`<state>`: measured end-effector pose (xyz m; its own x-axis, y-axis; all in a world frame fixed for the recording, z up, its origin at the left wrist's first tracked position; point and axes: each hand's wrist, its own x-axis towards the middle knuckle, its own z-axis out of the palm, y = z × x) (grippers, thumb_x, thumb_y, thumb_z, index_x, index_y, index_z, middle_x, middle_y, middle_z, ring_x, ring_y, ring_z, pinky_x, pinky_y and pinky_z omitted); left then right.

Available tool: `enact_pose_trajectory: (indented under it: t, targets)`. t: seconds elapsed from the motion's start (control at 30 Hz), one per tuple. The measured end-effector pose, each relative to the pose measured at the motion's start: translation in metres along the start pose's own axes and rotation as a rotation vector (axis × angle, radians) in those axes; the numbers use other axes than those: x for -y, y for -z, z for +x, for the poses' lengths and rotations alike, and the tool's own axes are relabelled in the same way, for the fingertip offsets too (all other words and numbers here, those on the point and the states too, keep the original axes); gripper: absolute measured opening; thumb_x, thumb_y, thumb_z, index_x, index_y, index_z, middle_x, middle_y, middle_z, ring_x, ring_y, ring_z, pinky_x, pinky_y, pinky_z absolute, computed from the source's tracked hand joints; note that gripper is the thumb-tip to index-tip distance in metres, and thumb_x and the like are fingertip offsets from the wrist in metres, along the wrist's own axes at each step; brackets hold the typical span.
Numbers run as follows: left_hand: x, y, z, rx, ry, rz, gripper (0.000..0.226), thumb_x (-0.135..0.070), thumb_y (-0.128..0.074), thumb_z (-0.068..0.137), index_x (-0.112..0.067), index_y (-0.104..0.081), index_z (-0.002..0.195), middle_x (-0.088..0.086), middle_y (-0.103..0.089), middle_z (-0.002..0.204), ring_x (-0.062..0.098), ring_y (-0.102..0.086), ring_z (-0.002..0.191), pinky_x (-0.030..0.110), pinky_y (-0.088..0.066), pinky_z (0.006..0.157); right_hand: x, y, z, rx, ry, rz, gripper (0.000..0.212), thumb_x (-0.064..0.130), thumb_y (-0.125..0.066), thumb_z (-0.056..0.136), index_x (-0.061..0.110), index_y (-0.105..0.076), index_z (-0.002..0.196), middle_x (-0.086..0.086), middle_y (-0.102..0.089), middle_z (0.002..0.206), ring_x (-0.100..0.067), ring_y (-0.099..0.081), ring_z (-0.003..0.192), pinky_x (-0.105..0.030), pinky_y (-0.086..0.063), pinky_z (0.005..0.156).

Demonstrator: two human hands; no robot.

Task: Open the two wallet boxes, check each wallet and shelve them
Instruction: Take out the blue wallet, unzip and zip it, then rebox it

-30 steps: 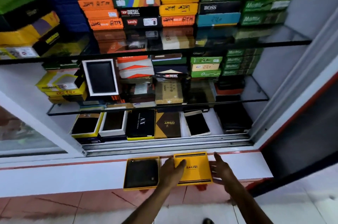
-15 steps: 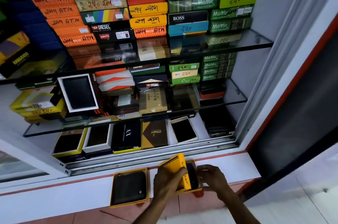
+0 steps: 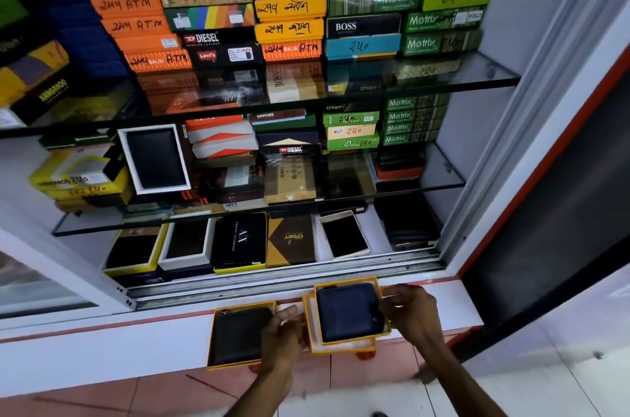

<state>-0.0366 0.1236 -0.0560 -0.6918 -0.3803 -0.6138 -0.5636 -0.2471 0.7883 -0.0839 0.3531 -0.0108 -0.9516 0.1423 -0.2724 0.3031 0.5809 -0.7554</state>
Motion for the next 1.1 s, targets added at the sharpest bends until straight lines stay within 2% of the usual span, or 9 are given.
enact_pose_trajectory:
  t: [0.13, 0.23, 0.3, 0.4, 0.6, 0.73, 0.8, 0.97, 1.1]
  targets:
    - [0.000, -0.022, 0.000, 0.128, -0.015, 0.080, 0.030, 0.003, -0.047, 0.088, -0.005, -0.076, 0.092, 0.018, -0.076, 0.090, 0.024, -0.068, 0.075, 0.031, -0.058, 0.066, -0.002, -0.013, 0.003, 0.017, 0.010, -0.100, 0.015, 0.003, -0.076, 0.075, 0.013, -0.076, 0.086, -0.006, -0.080, 0.088, -0.015, -0.075, 0.078, 0.001, -0.046, 0.059]
    - [-0.002, -0.027, 0.003, 0.166, -0.022, 0.145, 0.029, -0.012, -0.049, 0.079, -0.015, -0.077, 0.084, 0.011, -0.077, 0.085, 0.025, -0.067, 0.074, 0.038, -0.055, 0.072, -0.003, -0.022, 0.000, 0.037, 0.030, -0.189, 0.019, 0.001, -0.068, 0.083, 0.008, -0.078, 0.098, -0.007, -0.077, 0.105, -0.022, -0.072, 0.099, -0.018, -0.051, 0.084]
    - [-0.002, -0.027, 0.011, 0.161, -0.009, 0.201, 0.028, -0.019, -0.049, 0.074, -0.014, -0.076, 0.081, 0.009, -0.078, 0.084, 0.029, -0.070, 0.078, 0.042, -0.057, 0.076, -0.005, -0.025, 0.001, 0.039, 0.041, -0.225, 0.019, 0.006, -0.067, 0.086, 0.009, -0.076, 0.102, -0.008, -0.076, 0.109, -0.024, -0.071, 0.100, -0.027, -0.054, 0.086]
    - [-0.012, -0.025, 0.007, 0.174, 0.026, 0.242, 0.022, -0.021, -0.047, 0.075, -0.017, -0.067, 0.067, 0.010, -0.070, 0.075, 0.024, -0.063, 0.073, 0.035, -0.050, 0.070, -0.002, -0.032, 0.001, 0.034, 0.024, -0.292, 0.021, 0.019, -0.061, 0.090, 0.012, -0.071, 0.108, -0.008, -0.076, 0.109, -0.026, -0.072, 0.098, -0.028, -0.054, 0.078]
    - [-0.037, -0.030, -0.014, 0.225, 0.067, 0.256, 0.017, -0.014, -0.050, 0.086, -0.013, -0.065, 0.079, 0.010, -0.068, 0.083, 0.025, -0.062, 0.076, 0.034, -0.053, 0.071, 0.005, -0.042, 0.007, 0.074, -0.082, -0.265, 0.035, 0.030, -0.048, 0.097, 0.004, -0.071, 0.104, -0.012, -0.075, 0.105, -0.028, -0.070, 0.103, -0.026, -0.048, 0.080]
    - [-0.042, -0.034, -0.014, 0.219, 0.100, 0.213, 0.012, -0.019, -0.052, 0.088, -0.015, -0.062, 0.082, 0.008, -0.067, 0.088, 0.023, -0.063, 0.079, 0.029, -0.051, 0.062, 0.011, -0.042, 0.020, 0.100, -0.215, -0.225, 0.055, 0.054, -0.050, 0.087, 0.005, -0.071, 0.104, -0.016, -0.070, 0.110, -0.033, -0.062, 0.109, -0.036, -0.045, 0.094]
    - [-0.042, -0.033, -0.015, 0.228, 0.111, 0.192, 0.012, -0.022, -0.052, 0.087, -0.016, -0.063, 0.087, 0.009, -0.068, 0.094, 0.025, -0.063, 0.087, 0.030, -0.050, 0.064, 0.012, -0.042, 0.022, 0.126, -0.228, -0.232, 0.057, 0.060, -0.052, 0.079, 0.010, -0.072, 0.096, -0.011, -0.072, 0.103, -0.031, -0.062, 0.105, -0.036, -0.045, 0.091]
    - [-0.044, -0.031, -0.017, 0.263, 0.121, 0.159, 0.026, -0.027, -0.050, 0.089, -0.010, -0.065, 0.103, 0.012, -0.069, 0.102, 0.026, -0.064, 0.090, 0.033, -0.052, 0.068, 0.012, -0.040, 0.019, 0.112, -0.132, -0.048, 0.029, 0.045, -0.072, 0.074, 0.016, -0.071, 0.075, 0.000, -0.071, 0.075, -0.020, -0.067, 0.085, -0.025, -0.042, 0.066]
    - [-0.048, -0.025, -0.020, 0.188, -0.021, 0.239, 0.006, -0.031, -0.056, 0.089, -0.028, -0.060, 0.087, 0.000, -0.063, 0.098, 0.021, -0.058, 0.094, 0.045, -0.051, 0.094, 0.016, -0.027, 0.011, 0.163, -0.072, 0.223, 0.021, 0.028, -0.081, 0.073, 0.017, -0.066, 0.062, -0.001, -0.069, 0.068, -0.022, -0.066, 0.074, -0.032, -0.046, 0.068]
